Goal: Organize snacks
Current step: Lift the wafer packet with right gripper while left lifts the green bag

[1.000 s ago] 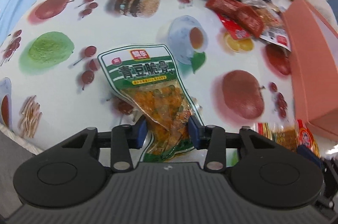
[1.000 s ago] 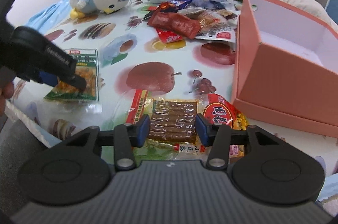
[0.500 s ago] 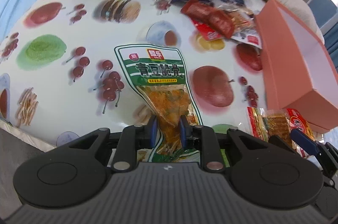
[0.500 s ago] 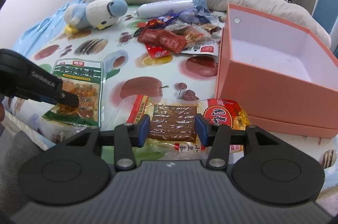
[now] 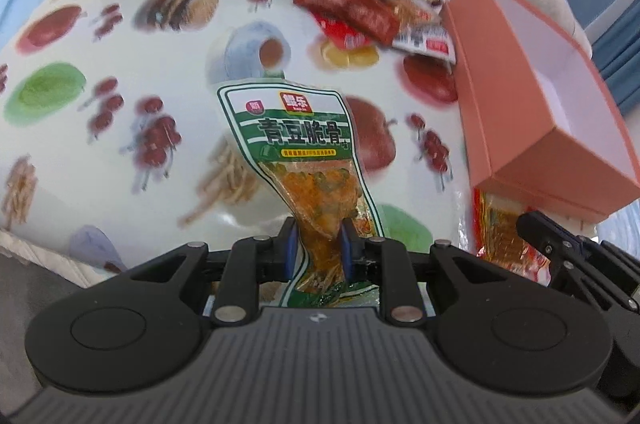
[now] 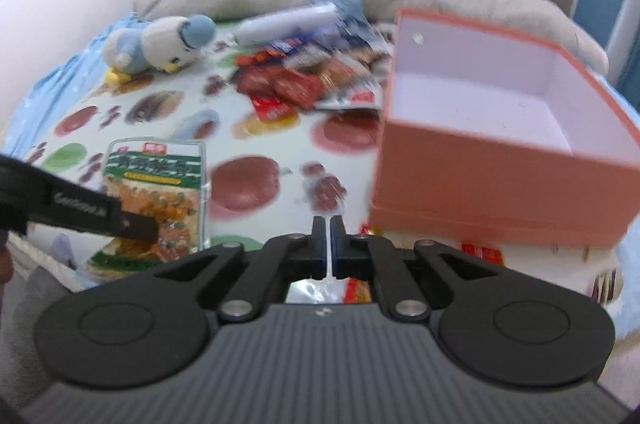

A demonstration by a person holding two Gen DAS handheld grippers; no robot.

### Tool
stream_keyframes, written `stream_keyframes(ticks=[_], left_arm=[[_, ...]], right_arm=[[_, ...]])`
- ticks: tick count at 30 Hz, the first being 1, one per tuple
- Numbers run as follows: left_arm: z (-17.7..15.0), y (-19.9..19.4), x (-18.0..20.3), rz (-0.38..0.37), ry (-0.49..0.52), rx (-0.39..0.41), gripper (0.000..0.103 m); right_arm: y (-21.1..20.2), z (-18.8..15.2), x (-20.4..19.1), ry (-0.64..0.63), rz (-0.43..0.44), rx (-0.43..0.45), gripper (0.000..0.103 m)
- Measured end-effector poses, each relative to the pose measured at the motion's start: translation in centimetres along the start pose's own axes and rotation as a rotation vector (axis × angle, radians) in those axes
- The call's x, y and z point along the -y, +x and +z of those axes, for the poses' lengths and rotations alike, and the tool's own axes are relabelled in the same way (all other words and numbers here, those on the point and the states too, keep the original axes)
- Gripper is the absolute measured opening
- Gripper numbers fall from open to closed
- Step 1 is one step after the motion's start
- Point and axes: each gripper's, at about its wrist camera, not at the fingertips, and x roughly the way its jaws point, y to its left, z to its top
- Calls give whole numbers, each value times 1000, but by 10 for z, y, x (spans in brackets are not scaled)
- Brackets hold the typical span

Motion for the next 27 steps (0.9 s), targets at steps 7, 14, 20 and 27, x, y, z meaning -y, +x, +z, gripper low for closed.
stream_keyframes(ticks=[7,14,20,27], left_arm=[[-11,13,12,-50,19,-30,25],[-3,16,47,-132,85,-7,25],[0,31,78,-150,151,-22,25],[-8,58,97,-105,231,-77,25]], right_arm=[[-25,-34,61,247,-13,50,43],[-33,-62,120,525,1,92,61],[-16,-81,156,739,51,93,61],[15,-96,170,880,130,37,61]])
